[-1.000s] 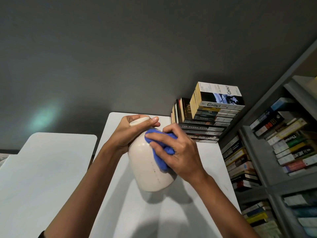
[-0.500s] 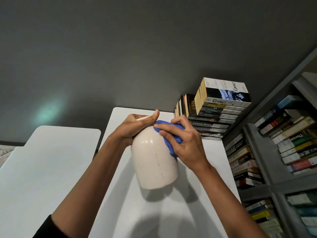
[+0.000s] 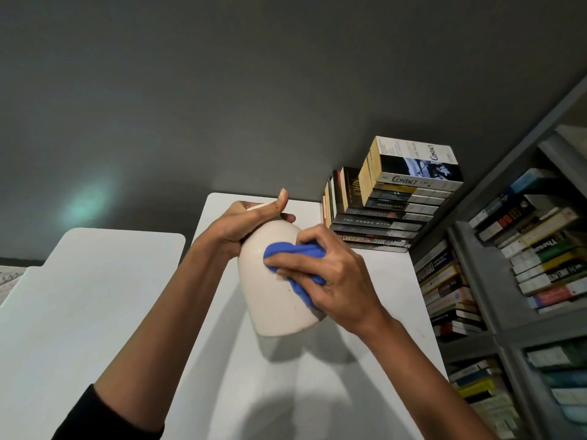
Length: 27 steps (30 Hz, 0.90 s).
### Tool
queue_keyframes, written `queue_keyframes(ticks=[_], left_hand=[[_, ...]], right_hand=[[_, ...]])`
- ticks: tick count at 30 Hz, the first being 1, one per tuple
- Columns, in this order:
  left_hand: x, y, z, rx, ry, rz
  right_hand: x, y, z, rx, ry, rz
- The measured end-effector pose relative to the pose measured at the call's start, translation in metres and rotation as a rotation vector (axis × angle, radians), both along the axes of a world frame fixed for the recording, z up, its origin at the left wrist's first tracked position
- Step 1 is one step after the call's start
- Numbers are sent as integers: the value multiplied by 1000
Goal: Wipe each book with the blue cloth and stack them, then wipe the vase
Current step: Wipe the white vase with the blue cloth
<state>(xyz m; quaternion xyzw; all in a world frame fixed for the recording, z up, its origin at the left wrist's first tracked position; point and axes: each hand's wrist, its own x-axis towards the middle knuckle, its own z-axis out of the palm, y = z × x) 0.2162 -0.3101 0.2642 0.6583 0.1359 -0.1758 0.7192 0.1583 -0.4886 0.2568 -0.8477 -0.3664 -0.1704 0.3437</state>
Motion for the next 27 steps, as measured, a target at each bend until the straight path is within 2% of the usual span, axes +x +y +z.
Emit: queue_keyframes(ticks=[2, 6, 10, 12, 14, 17, 21, 23, 27], left_hand=[[1, 3, -3, 12, 4, 36], [2, 1, -4, 0, 36, 43], [3, 3, -5, -34, 36, 46], [3, 8, -7, -1, 28, 77], [3, 10, -7, 21, 24, 111], [2, 8, -5, -25, 44, 109], [1, 7, -1, -88, 46, 131], [1, 9, 0, -59, 32, 171], [0, 12, -1, -45, 54, 228]], right_hand=[[0, -14, -6, 26, 66, 3], [16, -5, 0, 97, 75, -156], [-2, 9, 8, -48, -1, -20], [-11, -5, -1, -69, 62, 53], [-6, -17, -7, 22, 154, 26], [10, -7, 0, 137, 160, -100], [-3, 6, 9, 7, 72, -5], [-10, -6, 1, -32, 99, 59], [5, -17, -6, 139, 182, -96]])
